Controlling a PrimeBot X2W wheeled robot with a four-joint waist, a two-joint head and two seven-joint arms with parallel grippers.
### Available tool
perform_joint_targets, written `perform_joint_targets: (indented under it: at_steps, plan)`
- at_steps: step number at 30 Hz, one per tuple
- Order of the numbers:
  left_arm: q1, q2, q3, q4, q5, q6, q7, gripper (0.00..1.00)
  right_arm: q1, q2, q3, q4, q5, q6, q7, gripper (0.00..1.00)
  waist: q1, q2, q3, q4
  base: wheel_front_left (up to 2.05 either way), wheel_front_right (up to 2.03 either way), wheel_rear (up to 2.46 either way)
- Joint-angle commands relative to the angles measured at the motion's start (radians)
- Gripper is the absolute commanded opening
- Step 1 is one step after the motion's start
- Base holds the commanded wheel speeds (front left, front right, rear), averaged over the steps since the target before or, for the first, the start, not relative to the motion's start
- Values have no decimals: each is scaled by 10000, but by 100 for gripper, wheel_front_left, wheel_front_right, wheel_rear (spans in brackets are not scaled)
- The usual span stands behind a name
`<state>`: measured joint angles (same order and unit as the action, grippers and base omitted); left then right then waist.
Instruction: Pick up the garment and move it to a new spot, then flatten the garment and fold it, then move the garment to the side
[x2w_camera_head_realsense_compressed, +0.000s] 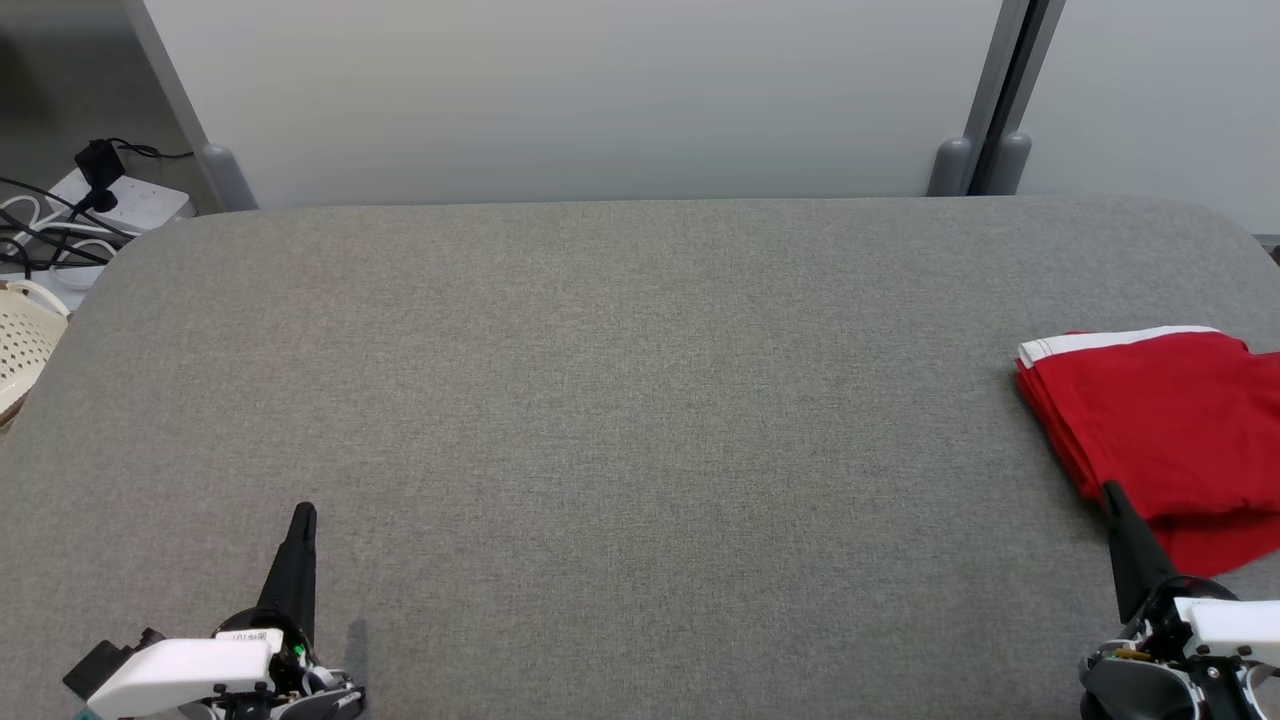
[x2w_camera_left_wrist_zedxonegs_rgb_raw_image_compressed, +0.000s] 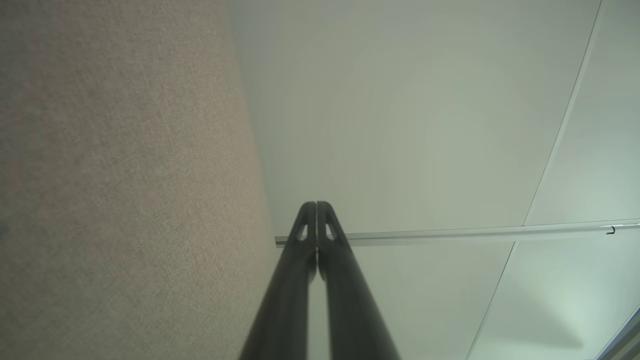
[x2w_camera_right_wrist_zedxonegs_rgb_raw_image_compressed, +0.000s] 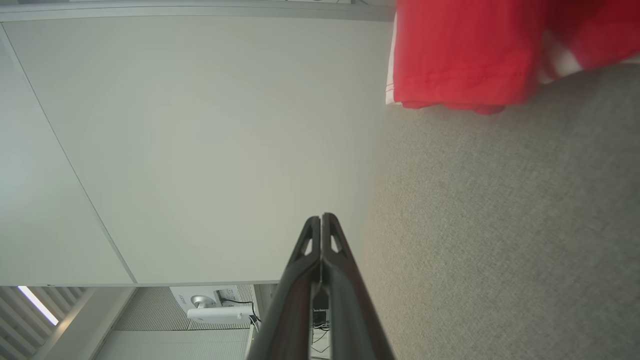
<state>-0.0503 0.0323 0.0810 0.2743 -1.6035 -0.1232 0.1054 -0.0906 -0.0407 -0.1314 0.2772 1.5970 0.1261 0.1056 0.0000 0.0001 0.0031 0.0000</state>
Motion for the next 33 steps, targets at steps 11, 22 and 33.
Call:
perform_joint_targets:
  at_steps: [11,22,33]
  plan:
    - [-578,179,327,-290,-52,-75,78,0,-174,-95,176,-324,116,46,77,0,0,-1,0,0,0,0,0]
    - [-578,179,327,-290,-52,-75,78,0,-174,-95,176,-324,116,46,77,0,0,-1,0,0,0,0,0]
    - [-578,179,326,-291,-52,-75,78,0,-174,-95,176,-324,116,46,77,0,0,-1,0,0,0,0,0]
